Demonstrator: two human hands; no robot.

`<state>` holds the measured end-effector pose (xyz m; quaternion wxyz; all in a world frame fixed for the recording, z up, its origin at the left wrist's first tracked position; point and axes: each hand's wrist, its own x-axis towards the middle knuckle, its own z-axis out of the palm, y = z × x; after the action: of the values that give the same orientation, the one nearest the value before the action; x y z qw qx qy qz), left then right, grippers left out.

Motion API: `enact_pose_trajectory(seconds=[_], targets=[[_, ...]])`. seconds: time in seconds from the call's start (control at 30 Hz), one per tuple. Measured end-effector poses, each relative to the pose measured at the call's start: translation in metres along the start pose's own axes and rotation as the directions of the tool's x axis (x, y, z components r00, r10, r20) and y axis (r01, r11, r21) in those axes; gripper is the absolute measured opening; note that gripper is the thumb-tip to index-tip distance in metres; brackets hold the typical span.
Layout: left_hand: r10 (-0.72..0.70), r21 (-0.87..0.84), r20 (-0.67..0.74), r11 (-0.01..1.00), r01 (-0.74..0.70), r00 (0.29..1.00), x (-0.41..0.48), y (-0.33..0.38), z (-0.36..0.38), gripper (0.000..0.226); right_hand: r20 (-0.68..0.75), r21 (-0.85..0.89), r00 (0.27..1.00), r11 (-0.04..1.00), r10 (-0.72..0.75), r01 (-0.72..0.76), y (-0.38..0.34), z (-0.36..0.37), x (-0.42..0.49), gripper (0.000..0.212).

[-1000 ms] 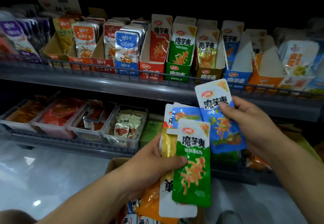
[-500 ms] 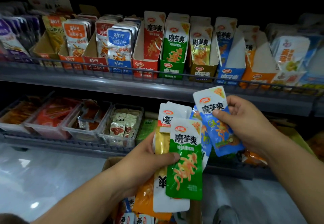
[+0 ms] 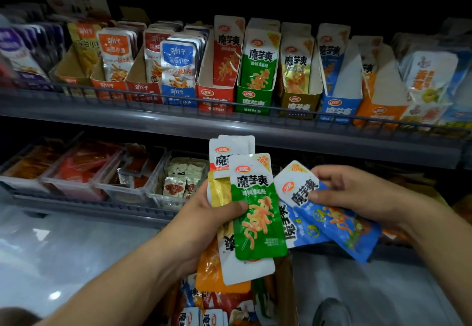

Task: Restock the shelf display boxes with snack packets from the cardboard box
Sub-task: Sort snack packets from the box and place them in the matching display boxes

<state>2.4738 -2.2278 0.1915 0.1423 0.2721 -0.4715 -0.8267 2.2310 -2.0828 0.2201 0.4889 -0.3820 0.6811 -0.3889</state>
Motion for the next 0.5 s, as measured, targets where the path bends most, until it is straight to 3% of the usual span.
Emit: enact_pose_trajectory(seconds=[0.1,0.2,0.3,0.5], targets=[[0.012,-0.01,-0.006,1.0,-0.012,1.0,0.001,-0.001,-0.002,0.045,0.202,-0.07,0.973,0.993,0.109,-0.097,0.007,0.001,-0.001,0.043],[0.016,-0.047,-0.028,0.999,-0.017,0.999,0.003,-0.003,-0.002,0.043,0.271,-0.031,0.955,0.993,0.119,-0.114,0.01,0.002,-0.001,0.041],[0.029,-0.101,-0.112,0.994,-0.04,0.993,0.006,-0.004,-0.004,0.042,0.14,-0.023,0.985,0.994,0.105,-0.102,0.007,-0.01,-0.005,0.037],[0.086,-0.121,-0.179,0.987,-0.108,0.98,0.006,0.001,-0.005,0.04,-0.145,0.193,0.984,0.972,-0.106,0.133,-0.001,-0.015,-0.01,0.066]])
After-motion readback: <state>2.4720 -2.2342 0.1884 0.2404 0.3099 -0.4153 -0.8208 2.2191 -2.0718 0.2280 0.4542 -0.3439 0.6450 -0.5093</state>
